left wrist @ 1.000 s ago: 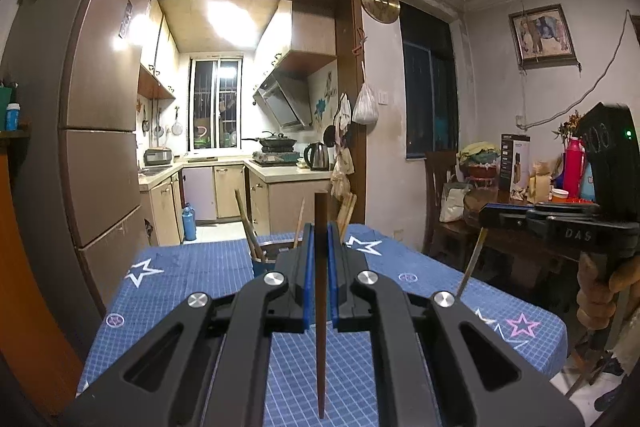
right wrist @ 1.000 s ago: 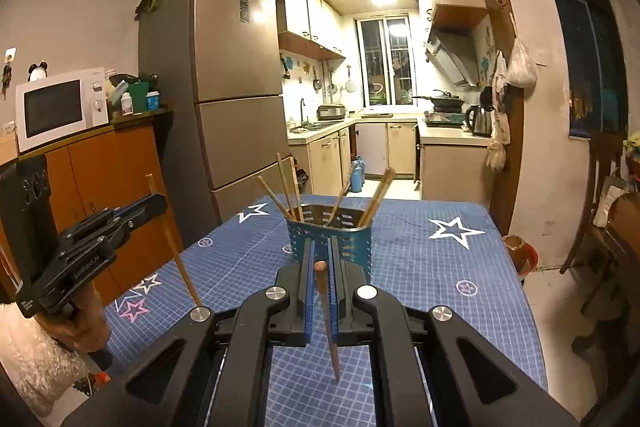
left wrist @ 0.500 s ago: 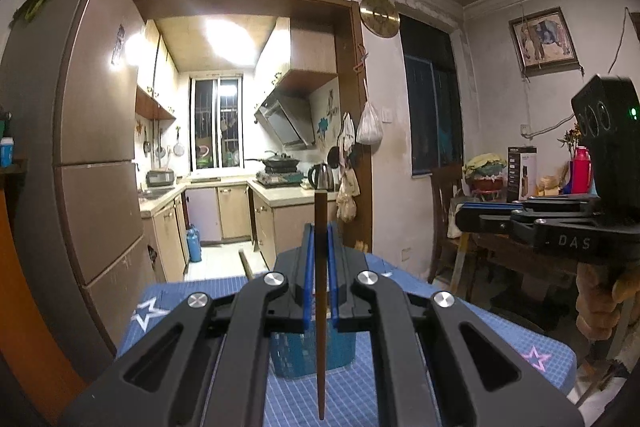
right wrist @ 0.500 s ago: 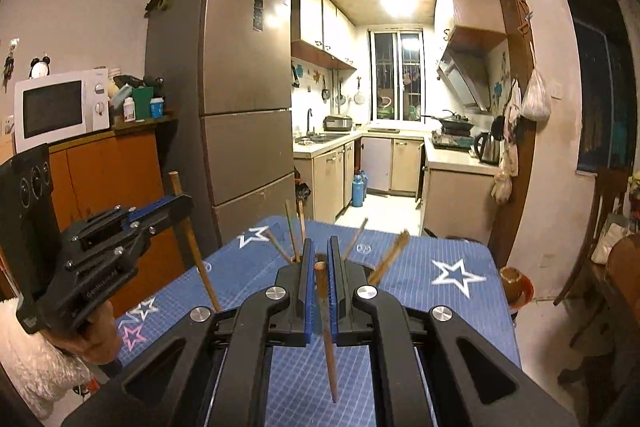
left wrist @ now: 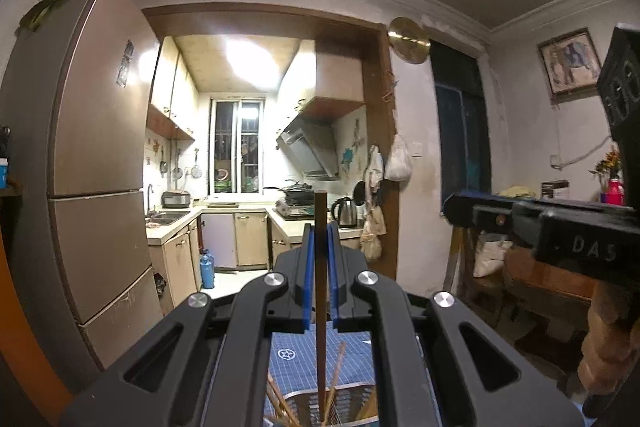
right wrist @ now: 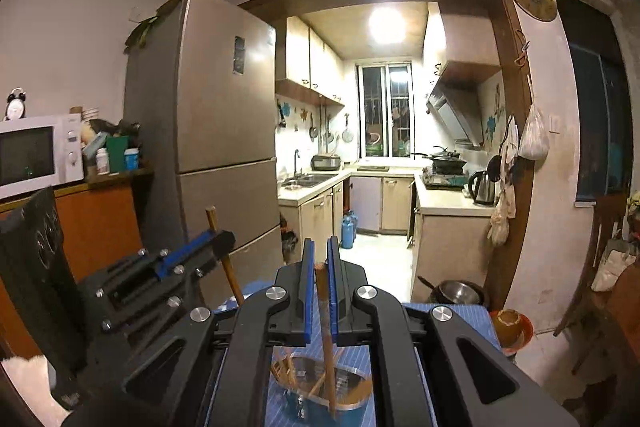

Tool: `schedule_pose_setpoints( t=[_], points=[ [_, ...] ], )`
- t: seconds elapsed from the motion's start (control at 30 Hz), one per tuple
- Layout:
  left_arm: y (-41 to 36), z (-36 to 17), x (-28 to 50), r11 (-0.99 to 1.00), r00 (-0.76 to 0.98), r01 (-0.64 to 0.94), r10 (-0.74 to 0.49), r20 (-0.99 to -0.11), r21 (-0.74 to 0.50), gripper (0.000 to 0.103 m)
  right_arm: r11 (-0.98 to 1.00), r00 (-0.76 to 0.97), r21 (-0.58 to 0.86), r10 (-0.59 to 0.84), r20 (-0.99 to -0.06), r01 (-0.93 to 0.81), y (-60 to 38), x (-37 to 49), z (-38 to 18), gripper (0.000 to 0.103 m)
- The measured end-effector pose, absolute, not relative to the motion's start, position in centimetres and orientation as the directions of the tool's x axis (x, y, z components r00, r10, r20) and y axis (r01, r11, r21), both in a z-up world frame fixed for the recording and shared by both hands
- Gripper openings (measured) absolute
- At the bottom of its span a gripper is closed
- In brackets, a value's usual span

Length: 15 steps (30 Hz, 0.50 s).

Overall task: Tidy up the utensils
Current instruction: 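Lower both chopsticks into the teal holder and open both tools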

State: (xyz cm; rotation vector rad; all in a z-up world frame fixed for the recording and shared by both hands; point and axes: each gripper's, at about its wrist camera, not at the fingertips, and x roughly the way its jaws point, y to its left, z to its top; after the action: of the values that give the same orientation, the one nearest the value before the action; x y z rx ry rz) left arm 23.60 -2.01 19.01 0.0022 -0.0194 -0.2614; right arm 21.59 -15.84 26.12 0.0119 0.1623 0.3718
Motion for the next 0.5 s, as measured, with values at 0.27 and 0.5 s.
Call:
schedule_pose_setpoints(
  t=[0.27, 0.5],
  points=[
    [-2.3, 15.8, 29.0, 0.983, 0.982, 0.180, -0.181, -0.060, -0.026, 0.005, 0.940, 0.929, 0.124, 0.336, -0.156, -0.319, -16.5, 28.5, 23.9, 0.007],
    [-1.8, 13.0, 30.2, 0.985, 0.979, 0.169, -0.171, -0.113, -0.029, 0.005, 0.935, 0.917, 0.175, 0.341, -0.207, -0.308, -16.6, 31.4, 20.0, 0.007]
  ],
)
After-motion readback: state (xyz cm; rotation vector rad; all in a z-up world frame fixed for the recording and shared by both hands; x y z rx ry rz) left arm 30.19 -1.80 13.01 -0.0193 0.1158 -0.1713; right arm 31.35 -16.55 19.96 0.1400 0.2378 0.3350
